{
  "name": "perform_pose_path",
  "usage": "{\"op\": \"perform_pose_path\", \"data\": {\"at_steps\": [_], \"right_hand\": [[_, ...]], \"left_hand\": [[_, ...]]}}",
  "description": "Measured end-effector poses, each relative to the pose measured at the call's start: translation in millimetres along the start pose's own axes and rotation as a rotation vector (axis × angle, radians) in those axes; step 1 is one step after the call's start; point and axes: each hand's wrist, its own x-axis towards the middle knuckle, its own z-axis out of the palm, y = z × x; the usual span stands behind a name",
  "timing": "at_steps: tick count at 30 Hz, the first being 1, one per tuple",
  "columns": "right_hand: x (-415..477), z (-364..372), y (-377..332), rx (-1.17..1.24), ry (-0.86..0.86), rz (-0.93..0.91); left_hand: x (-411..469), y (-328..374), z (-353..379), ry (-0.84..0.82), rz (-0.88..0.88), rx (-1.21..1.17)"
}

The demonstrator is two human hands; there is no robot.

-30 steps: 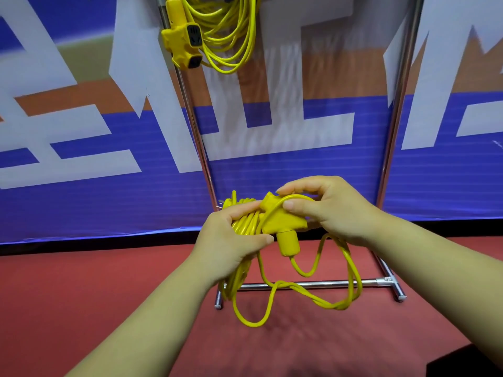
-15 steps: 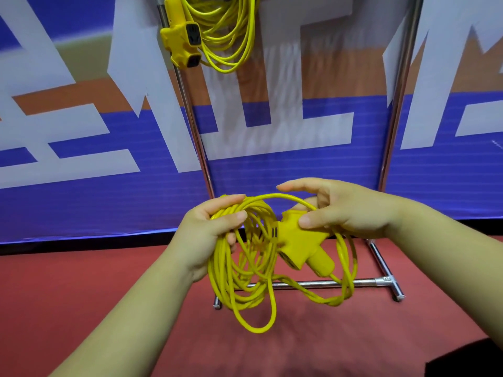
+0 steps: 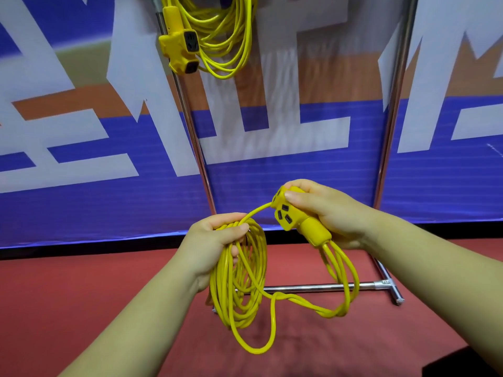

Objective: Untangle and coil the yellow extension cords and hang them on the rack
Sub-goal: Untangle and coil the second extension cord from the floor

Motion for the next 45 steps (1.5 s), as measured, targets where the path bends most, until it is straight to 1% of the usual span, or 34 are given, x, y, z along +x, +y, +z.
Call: {"op": "perform_pose_path", "data": {"at_steps": [3,6,10,14,17,20,24,27,32,34,36,38,39,42,45], "right_hand": [[-1.3,-1.4,-1.3,0.011,-0.047,-0.04],[-1.4,-3.0,-0.7,-0.101,-0.023,-0.05],[2.4,-6.3,3.8,-0.206,0.198,-0.07],[1.2,-11.9,-2.5,-0.23,0.299,-0.143],[3.9,-19.8,-9.8,-0.182,0.525,-0.209],[10.1,-35.3,-4.6,-0.125,0.753,-0.164],[15.8,-51.4,14.1,-0.121,0.902,-0.077],[17.3,-58.8,22.1,-0.147,0.955,-0.005],[17.4,-65.3,27.8,-0.294,0.948,0.032],[16.7,-65.1,28.7,-0.354,0.93,0.033],[18.2,-66.4,31.0,-0.405,0.876,0.033],[18.6,-66.3,31.4,-0.423,0.752,0.049],[16.6,-64.7,29.9,-0.47,0.669,0.076],[6.6,-53.4,23.1,-0.734,0.417,0.119],[-4.1,-31.1,24.0,-0.863,0.25,0.072]], "left_hand": [[-0.8,1.1,-0.7,0.011,-0.001,-0.009],[-1.2,1.9,-0.8,0.016,0.018,0.016],[-0.3,1.9,-0.8,0.038,0.049,0.037],[6.9,-3.0,-7.5,0.145,0.05,-0.015],[16.2,-11.0,-17.0,0.256,0.038,-0.014],[21.6,-17.2,-26.4,0.338,0.039,0.021],[22.3,-17.5,-35.4,0.359,0.069,0.065],[18.6,-10.9,-34.5,0.295,0.109,0.1],[3.7,4.0,-20.8,0.168,0.204,0.189],[-0.2,8.5,-16.5,0.141,0.233,0.209],[-2.3,11.4,-14.1,0.126,0.244,0.207],[-3.5,13.0,-12.2,0.115,0.245,0.196],[-4.0,13.6,-11.4,0.11,0.246,0.191],[-4.9,14.4,-9.9,0.1,0.244,0.181],[-4.4,14.8,-8.5,0.1,0.258,0.184]]}}
